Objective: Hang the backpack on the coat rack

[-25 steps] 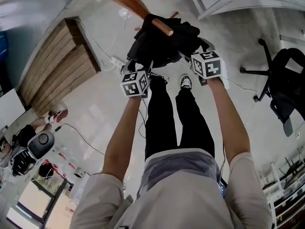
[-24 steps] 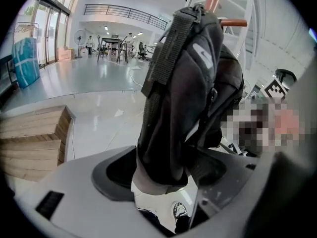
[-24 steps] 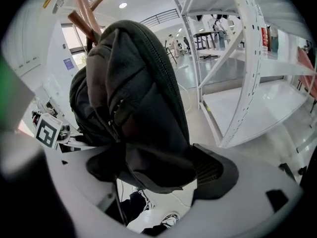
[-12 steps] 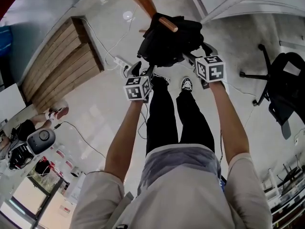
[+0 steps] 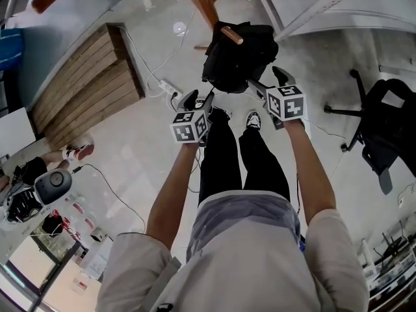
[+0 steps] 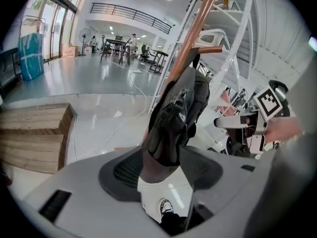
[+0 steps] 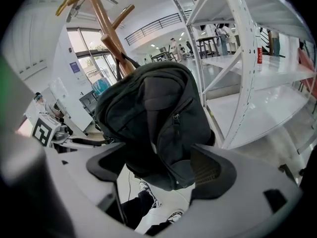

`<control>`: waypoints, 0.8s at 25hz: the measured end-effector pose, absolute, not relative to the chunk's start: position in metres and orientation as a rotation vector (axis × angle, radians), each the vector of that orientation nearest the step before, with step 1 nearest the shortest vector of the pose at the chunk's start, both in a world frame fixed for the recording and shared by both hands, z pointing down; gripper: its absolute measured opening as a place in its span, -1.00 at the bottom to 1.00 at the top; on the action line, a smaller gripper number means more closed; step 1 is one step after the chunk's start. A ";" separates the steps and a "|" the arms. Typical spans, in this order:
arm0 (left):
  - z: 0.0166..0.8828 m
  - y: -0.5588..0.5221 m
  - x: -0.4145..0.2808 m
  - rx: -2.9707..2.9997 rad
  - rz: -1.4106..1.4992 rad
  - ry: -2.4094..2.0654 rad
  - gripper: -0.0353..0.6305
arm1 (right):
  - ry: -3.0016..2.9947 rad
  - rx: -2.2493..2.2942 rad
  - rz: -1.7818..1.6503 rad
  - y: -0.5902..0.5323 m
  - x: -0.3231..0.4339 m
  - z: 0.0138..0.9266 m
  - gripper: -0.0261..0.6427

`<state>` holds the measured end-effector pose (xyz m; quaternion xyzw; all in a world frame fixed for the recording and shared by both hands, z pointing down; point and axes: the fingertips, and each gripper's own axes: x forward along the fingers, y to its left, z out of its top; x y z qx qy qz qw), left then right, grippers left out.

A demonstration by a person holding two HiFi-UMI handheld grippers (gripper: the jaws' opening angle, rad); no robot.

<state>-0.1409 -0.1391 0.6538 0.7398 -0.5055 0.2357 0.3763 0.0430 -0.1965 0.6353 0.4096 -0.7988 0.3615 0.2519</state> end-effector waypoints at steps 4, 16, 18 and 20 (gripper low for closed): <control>0.636 -0.134 -0.132 1.912 0.580 -1.297 -0.20 | -2.192 1.103 0.981 -0.185 0.044 0.622 0.32; 0.597 -0.114 -0.125 1.956 0.532 -1.313 -0.26 | -2.273 1.099 1.004 -0.161 0.044 0.566 0.31; 0.589 -0.110 -0.123 1.962 0.522 -1.316 -0.28 | -2.279 1.084 1.007 -0.156 0.043 0.559 0.31; 0.580 -0.107 -0.121 1.965 0.509 -1.324 -0.30 | -2.290 1.074 0.990 -0.153 0.042 0.552 0.30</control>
